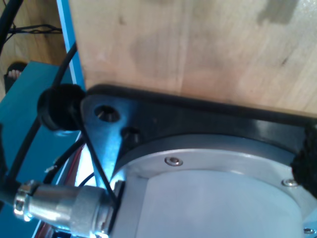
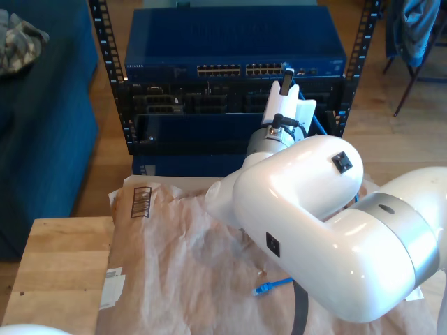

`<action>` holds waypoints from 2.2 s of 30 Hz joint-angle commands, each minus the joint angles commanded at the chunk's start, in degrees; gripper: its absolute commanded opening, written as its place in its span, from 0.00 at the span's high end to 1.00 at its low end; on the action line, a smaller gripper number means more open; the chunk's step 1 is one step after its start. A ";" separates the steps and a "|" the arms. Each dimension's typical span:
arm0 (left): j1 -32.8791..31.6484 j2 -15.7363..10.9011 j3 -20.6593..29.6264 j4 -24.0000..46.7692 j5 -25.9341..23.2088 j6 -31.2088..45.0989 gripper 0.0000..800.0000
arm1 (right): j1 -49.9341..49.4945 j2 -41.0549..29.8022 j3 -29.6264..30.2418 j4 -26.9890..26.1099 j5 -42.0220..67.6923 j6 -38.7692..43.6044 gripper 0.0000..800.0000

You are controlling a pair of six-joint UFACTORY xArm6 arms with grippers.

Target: Grab the cable and plug it in

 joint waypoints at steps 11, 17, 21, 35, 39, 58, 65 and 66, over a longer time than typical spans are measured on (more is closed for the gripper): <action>0.00 0.00 0.00 0.00 0.00 0.00 0.00 | -0.09 0.44 -0.09 0.00 0.09 0.00 1.00; 0.00 0.00 0.00 0.00 0.00 0.00 0.00 | -0.09 1.05 -0.70 0.00 0.09 0.00 1.00; 0.00 0.00 0.00 0.00 0.09 0.00 0.00 | -0.26 1.76 -1.67 -0.09 0.09 0.00 1.00; 0.00 0.00 0.00 0.00 0.09 0.00 0.00 | -0.53 2.11 -3.08 -0.35 0.18 0.00 1.00; 0.00 0.00 0.00 0.00 0.00 0.00 0.00 | -0.44 2.11 -3.08 -0.26 1.67 0.00 1.00; 0.00 0.00 0.00 0.00 0.00 0.00 0.00 | 0.97 -7.12 10.29 -0.70 2.73 0.18 0.60; 0.09 0.00 0.00 0.00 0.00 0.00 0.00 | 1.41 -21.89 25.23 -1.14 12.66 -0.26 0.50; 0.00 0.00 0.00 0.00 0.00 0.00 0.00 | 1.05 -23.21 26.29 -1.93 14.51 -1.41 0.50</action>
